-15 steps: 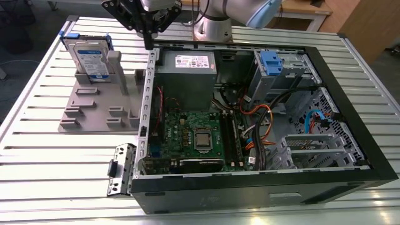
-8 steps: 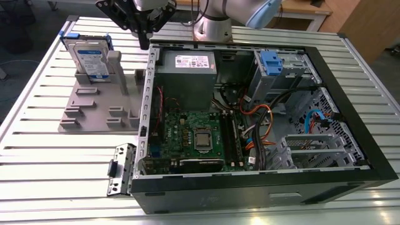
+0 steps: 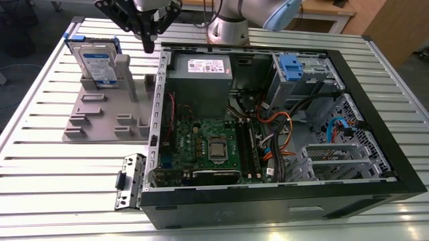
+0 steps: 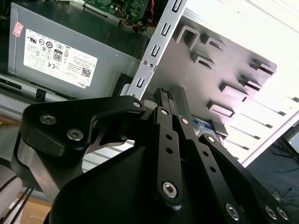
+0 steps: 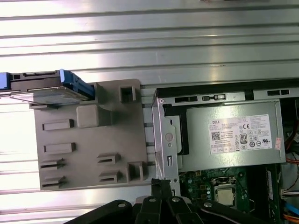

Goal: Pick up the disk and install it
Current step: 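Reach for the disk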

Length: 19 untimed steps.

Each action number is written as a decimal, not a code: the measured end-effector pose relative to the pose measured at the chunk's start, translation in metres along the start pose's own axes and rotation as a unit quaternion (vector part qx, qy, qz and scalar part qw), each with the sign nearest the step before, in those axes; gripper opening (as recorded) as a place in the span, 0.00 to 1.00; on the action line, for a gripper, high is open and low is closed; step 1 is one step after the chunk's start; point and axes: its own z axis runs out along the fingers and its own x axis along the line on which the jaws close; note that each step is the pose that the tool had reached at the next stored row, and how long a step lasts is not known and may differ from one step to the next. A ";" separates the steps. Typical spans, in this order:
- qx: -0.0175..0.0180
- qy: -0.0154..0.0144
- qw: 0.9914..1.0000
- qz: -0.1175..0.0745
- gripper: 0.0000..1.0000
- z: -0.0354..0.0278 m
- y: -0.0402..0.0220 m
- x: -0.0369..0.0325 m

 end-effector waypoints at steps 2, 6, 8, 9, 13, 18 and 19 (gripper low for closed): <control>0.000 0.000 1.000 0.000 0.10 0.0000 -0.0002 0.0025; 0.000 0.000 1.000 0.000 0.10 -0.0001 -0.0007 0.0083; 0.000 0.000 1.000 0.000 0.10 -0.0002 -0.0008 0.0112; 0.000 0.000 1.000 0.000 0.10 -0.0002 -0.0010 0.0126; 0.000 0.000 1.000 0.000 0.10 -0.0003 -0.0014 0.0180; 0.000 0.000 1.000 0.000 0.10 -0.0005 -0.0019 0.0246; 0.000 0.000 1.000 0.000 0.10 -0.0005 -0.0020 0.0259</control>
